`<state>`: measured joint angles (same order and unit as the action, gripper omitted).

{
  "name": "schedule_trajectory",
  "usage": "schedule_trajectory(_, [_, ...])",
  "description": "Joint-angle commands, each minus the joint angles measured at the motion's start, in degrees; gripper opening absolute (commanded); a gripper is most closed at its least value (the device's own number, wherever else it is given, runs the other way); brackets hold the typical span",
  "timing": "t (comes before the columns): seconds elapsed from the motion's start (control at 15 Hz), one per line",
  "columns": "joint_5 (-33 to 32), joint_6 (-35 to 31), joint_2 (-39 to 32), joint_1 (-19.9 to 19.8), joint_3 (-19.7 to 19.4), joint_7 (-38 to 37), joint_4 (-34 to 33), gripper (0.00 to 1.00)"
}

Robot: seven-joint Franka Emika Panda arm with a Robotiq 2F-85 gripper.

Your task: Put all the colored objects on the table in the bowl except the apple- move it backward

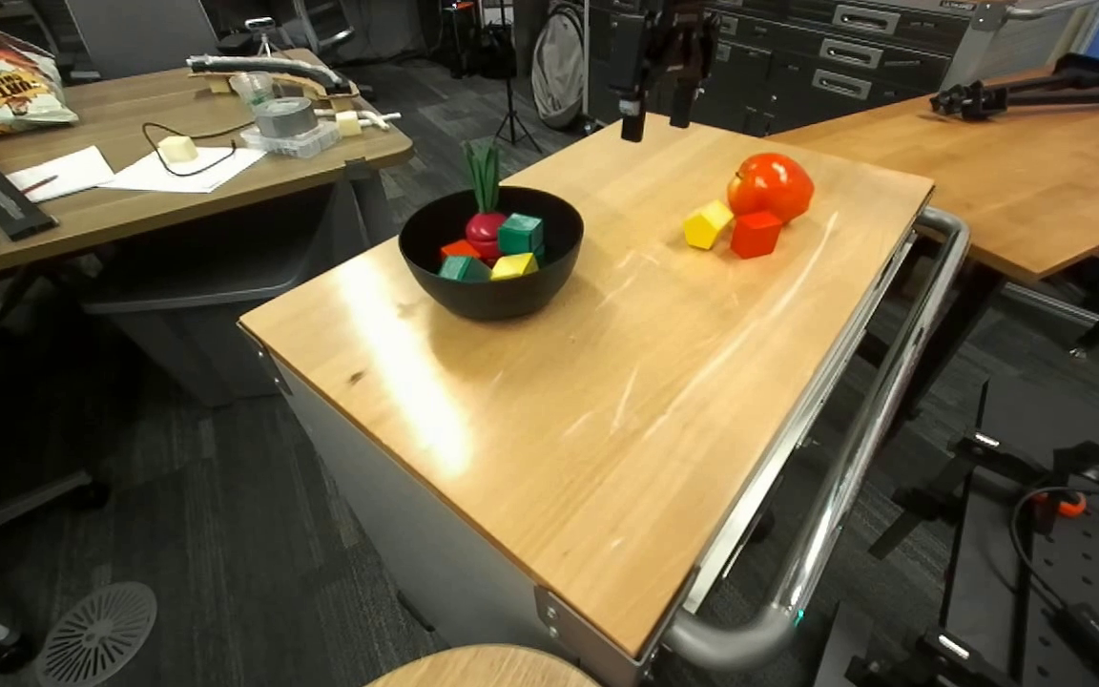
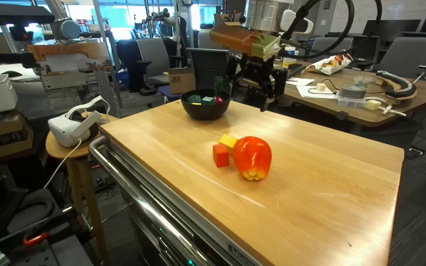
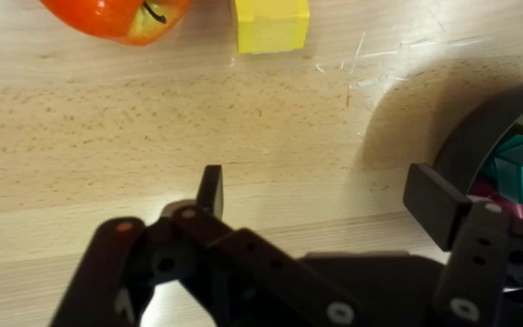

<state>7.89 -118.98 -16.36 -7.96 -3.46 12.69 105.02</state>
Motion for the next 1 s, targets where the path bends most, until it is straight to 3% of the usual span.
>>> schedule_trajectory(0.0, [-0.04, 0.14, -0.16, -0.03, 0.15, -0.04, -0.13, 1.0])
schedule_trajectory(0.87, [-6.0, 1.78, -2.33, 0.44, -0.77, -2.09, 6.26, 1.0])
schedule_trajectory(0.93, [-6.15, 2.11, -2.34, 0.44, -0.72, -2.07, 6.46, 0.75])
